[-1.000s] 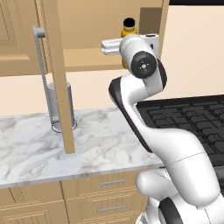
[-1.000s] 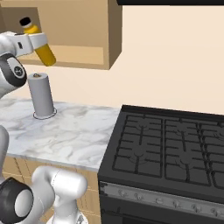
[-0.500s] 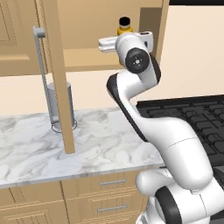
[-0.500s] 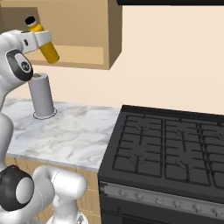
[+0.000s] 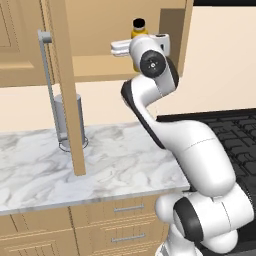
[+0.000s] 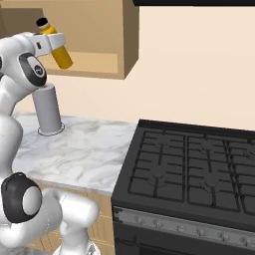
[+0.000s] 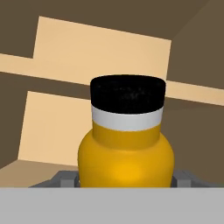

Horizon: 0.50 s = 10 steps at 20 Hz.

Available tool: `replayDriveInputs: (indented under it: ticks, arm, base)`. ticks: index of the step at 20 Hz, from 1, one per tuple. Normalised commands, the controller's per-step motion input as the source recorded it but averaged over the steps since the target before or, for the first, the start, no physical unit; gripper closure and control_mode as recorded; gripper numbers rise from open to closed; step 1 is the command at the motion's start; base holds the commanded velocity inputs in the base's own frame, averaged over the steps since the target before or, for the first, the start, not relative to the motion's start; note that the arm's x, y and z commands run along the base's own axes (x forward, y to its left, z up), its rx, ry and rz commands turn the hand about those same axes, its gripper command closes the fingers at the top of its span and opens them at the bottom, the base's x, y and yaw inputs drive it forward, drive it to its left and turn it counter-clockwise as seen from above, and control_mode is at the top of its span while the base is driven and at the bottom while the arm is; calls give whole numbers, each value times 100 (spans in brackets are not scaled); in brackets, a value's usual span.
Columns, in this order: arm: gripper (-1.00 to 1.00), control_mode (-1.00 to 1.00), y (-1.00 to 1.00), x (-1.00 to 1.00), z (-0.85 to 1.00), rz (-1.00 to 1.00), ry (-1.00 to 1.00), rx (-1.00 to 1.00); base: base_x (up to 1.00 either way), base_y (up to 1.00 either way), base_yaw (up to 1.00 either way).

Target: Sort all alcoholic drinks to one cabinet, and non-alcoholic drinks to the other.

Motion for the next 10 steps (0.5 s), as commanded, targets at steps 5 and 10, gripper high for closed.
replayDriveInputs:
  ticks: [5,10]
  arm:
    - [100,-100,0,37,0,1,6,0]
    - [100,-100,0,37,0,1,6,0]
  base:
    - [0,0,0]
    - [0,0,0]
